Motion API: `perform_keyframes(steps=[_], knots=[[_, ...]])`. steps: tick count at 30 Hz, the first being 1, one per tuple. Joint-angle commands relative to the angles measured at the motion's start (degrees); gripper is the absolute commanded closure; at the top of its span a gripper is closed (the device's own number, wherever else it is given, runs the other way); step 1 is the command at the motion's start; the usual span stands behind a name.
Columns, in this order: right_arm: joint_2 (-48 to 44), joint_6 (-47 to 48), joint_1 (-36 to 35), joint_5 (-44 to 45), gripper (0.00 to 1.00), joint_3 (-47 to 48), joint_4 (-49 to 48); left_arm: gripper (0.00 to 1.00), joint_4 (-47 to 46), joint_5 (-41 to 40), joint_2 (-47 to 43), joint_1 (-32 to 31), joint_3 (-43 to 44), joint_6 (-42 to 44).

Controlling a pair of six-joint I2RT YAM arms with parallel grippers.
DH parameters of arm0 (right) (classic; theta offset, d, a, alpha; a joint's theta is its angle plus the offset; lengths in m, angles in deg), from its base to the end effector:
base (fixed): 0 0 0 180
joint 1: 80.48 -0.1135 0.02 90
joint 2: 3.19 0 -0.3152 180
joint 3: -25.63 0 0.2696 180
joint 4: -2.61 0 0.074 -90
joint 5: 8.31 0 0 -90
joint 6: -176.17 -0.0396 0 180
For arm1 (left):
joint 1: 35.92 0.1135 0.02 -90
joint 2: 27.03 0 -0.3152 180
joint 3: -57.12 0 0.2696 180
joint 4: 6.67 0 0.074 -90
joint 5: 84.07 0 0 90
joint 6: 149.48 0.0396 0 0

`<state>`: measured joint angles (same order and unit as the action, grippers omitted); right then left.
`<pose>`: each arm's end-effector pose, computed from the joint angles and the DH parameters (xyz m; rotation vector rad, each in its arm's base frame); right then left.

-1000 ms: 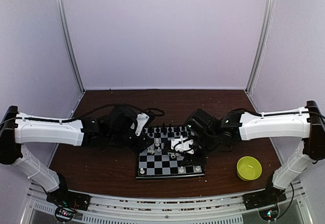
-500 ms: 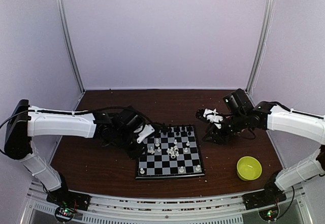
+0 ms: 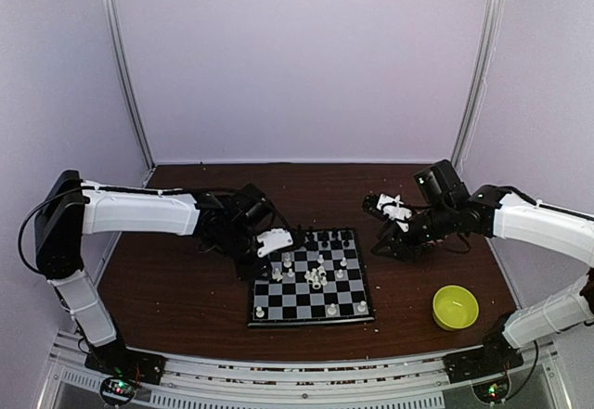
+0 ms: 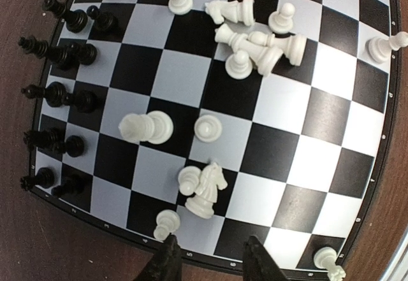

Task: Set up the chess pieces on the board
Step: Pick up the knight from the chessboard.

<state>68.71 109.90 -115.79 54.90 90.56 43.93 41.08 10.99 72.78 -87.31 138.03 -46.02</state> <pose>0.2038 0.1663 0.2988 -1.3641 1.9697 0.6570 0.2305 -0.2942 0.2326 1.5060 2.3237 -0.3017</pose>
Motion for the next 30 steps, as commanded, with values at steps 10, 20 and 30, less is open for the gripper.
perform_keyframes(steps=[10, 20, 30], knots=[[2.2, 1.4, 0.6, -0.7, 0.62, 0.2, -0.1, 0.71, 1.2, 4.1, 5.9, 1.9, 5.2, 5.6], [4.1, 1.9, 0.6, -1.1, 0.63, 1.0, 0.9, 0.72, 0.6, 5.5, 7.6, 1.9, 5.3, 5.9], [4.8, 1.9, 0.7, -1.4, 0.63, 1.3, 1.5, 0.73, 0.5, 6.2, 9.0, 1.8, 5.7, 5.9]])
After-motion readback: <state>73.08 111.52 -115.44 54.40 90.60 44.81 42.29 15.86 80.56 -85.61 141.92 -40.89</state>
